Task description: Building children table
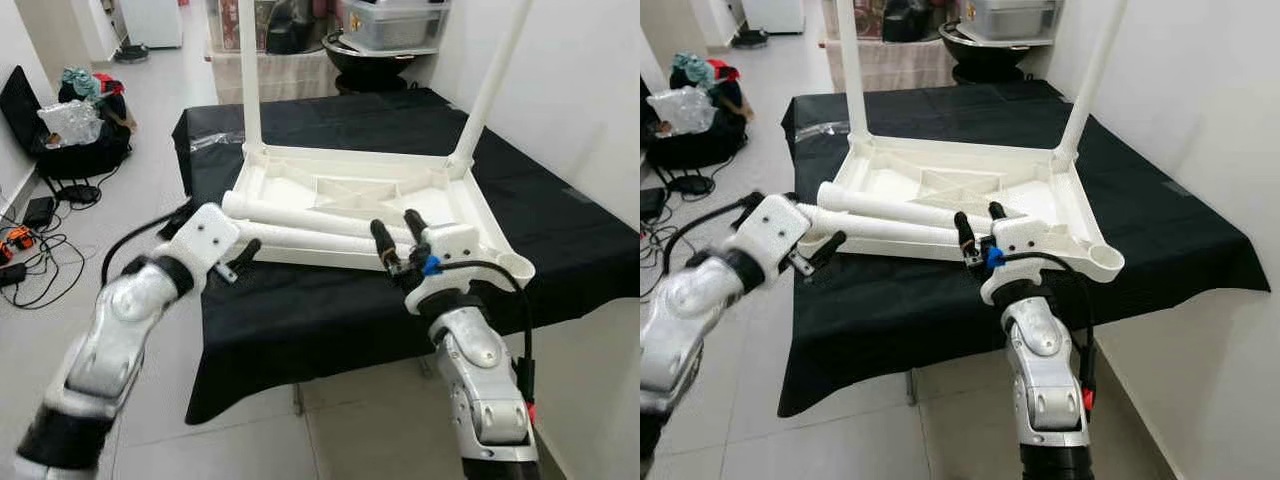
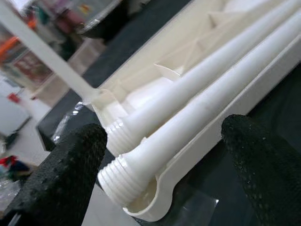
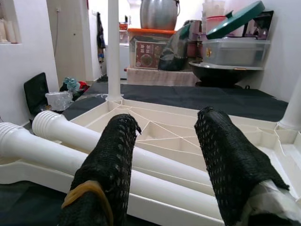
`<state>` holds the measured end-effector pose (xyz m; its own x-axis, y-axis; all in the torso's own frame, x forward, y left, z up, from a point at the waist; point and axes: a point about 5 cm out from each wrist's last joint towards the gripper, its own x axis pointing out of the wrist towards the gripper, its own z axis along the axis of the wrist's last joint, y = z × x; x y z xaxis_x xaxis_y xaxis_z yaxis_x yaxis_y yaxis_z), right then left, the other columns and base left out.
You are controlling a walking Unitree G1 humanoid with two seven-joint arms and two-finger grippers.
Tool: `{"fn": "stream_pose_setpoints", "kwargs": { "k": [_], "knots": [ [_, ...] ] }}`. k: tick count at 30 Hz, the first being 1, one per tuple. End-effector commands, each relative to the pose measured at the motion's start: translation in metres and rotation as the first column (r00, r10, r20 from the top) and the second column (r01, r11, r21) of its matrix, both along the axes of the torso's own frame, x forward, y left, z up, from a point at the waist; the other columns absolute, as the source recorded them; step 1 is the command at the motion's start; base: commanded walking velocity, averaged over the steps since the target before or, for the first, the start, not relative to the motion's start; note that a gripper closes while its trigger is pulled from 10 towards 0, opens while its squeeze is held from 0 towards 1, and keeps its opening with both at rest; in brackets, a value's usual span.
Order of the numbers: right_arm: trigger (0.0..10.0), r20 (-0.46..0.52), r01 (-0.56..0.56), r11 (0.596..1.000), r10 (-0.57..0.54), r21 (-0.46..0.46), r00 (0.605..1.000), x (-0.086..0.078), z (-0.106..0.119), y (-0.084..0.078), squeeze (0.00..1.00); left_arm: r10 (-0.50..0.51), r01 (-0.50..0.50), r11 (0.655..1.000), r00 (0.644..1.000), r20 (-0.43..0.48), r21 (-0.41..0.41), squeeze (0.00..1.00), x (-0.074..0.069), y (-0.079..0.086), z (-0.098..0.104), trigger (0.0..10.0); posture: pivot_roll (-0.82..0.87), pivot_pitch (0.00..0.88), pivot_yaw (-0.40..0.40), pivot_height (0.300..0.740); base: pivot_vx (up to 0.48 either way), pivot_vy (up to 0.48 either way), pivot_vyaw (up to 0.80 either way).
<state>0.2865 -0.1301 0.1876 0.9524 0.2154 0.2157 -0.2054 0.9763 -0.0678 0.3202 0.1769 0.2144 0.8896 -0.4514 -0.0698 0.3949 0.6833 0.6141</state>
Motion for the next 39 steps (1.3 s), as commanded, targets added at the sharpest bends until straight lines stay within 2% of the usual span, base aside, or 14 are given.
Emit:
{"fn": "stream_pose_setpoints", "kwargs": {
  "k": [1, 3, 4, 6, 8, 9, 10, 12, 13, 15, 18, 24, 32, 39],
  "knots": [
    [10.0, 0.002, 0.011, 1.000, -0.011, 0.002, 1.000, -0.001, 0.005, 0.001, 0.00, -0.077, 0.079, 0.997, 0.994, -0.076, 0.025, 0.00, 0.004, 0.001, -0.007, 10.0, 0.04, 0.140, -0.030, 0.740, 0.000, 0.000, 0.00],
    [10.0, -0.004, 0.020, 1.000, -0.020, 0.010, 1.000, -0.001, 0.005, 0.000, 0.00, -0.136, 0.143, 0.989, 0.983, -0.124, 0.045, 0.00, 0.008, 0.000, -0.009, 10.0, 0.04, 0.140, -0.030, 0.740, 0.000, 0.000, 0.00],
    [10.0, -0.006, 0.026, 1.000, -0.026, 0.016, 1.000, -0.002, 0.006, 0.000, 0.00, -0.164, 0.178, 0.981, 0.973, -0.161, 0.081, 0.00, 0.011, 0.001, -0.011, 10.0, 0.04, 0.157, -0.030, 0.740, 0.000, 0.000, 0.00],
    [10.0, -0.009, 0.034, 0.999, -0.033, 0.024, 0.999, -0.003, 0.008, -0.001, 0.00, -0.196, 0.227, 0.966, 0.954, -0.226, 0.122, 0.00, 0.017, 0.005, -0.013, 10.0, 0.04, 0.174, -0.026, 0.740, 0.000, 0.000, 0.00],
    [10.0, -0.009, 0.036, 0.999, -0.035, 0.025, 0.999, -0.003, 0.009, -0.001, 0.00, -0.207, 0.245, 0.961, 0.945, -0.253, 0.129, 0.00, 0.019, 0.008, -0.013, 10.0, 0.04, 0.177, -0.025, 0.740, 0.000, 0.000, 0.00],
    [10.0, -0.009, 0.033, 0.999, -0.033, 0.027, 0.999, -0.005, 0.010, -0.003, 0.00, -0.207, 0.267, 0.944, 0.936, -0.286, 0.191, 0.00, 0.030, 0.016, -0.008, 10.0, 0.04, 0.195, -0.021, 0.740, 0.000, 0.000, 0.00],
    [10.0, -0.009, 0.033, 0.999, -0.033, 0.027, 0.999, -0.005, 0.010, -0.003, 0.00, -0.207, 0.267, 0.944, 0.936, -0.286, 0.191, 0.00, 0.030, 0.016, -0.008, 10.0, 0.04, 0.195, -0.021, 0.740, 0.000, 0.000, 0.00],
    [10.0, -0.018, 0.022, 1.000, -0.022, 0.019, 1.000, -0.009, 0.009, -0.005, 0.00, -0.187, 0.269, 0.925, 0.938, -0.292, 0.270, 0.00, 0.045, 0.024, 0.005, 10.0, 0.04, 0.212, -0.017, 0.740, 0.000, 0.000, 0.00],
    [10.0, -0.018, 0.022, 1.000, -0.022, 0.019, 1.000, -0.009, 0.009, -0.005, 0.00, -0.187, 0.269, 0.925, 0.938, -0.292, 0.270, 0.00, 0.045, 0.024, 0.005, 10.0, 0.04, 0.212, -0.017, 0.740, 0.000, 0.000, 0.00],
    [10.0, -0.029, 0.020, 1.000, -0.020, 0.015, 0.999, -0.013, 0.009, -0.007, 0.00, -0.167, 0.259, 0.901, 0.947, -0.273, 0.347, 0.00, 0.054, 0.027, 0.016, 10.0, 0.03, 0.222, -0.014, 0.740, 0.000, 0.000, 0.00],
    [10.0, -0.042, 0.026, 1.000, -0.026, 0.016, 0.999, -0.017, 0.009, -0.009, 0.00, -0.147, 0.242, 0.886, 0.955, -0.257, 0.395, 0.00, 0.062, 0.030, 0.028, 10.0, 0.04, 0.251, -0.010, 0.740, 0.000, 0.000, 0.00],
    [10.0, -0.064, 0.034, 0.999, -0.032, 0.035, 0.997, -0.020, 0.010, -0.008, 0.00, -0.141, 0.259, 0.871, 0.946, -0.293, 0.416, 0.00, 0.069, 0.030, 0.034, 10.0, 0.05, 0.280, 0.000, 0.740, 0.000, 0.000, 0.00],
    [10.0, -0.073, 0.043, 0.998, -0.040, 0.047, 0.997, -0.022, 0.012, -0.006, 0.00, -0.173, 0.311, 0.857, 0.925, -0.339, 0.411, 0.00, 0.075, 0.021, 0.043, 10.0, 0.05, 0.305, 0.012, 0.740, 0.000, 0.000, 0.00],
    [10.0, -0.095, 0.052, 0.997, -0.048, 0.049, 0.994, -0.023, 0.012, -0.007, 0.00, -0.220, 0.369, 0.817, 0.910, -0.351, 0.444, 0.00, 0.079, 0.008, 0.060, 10.0, 0.06, 0.313, 0.020, 0.740, 0.000, 0.000, 0.00]
  ]
}}
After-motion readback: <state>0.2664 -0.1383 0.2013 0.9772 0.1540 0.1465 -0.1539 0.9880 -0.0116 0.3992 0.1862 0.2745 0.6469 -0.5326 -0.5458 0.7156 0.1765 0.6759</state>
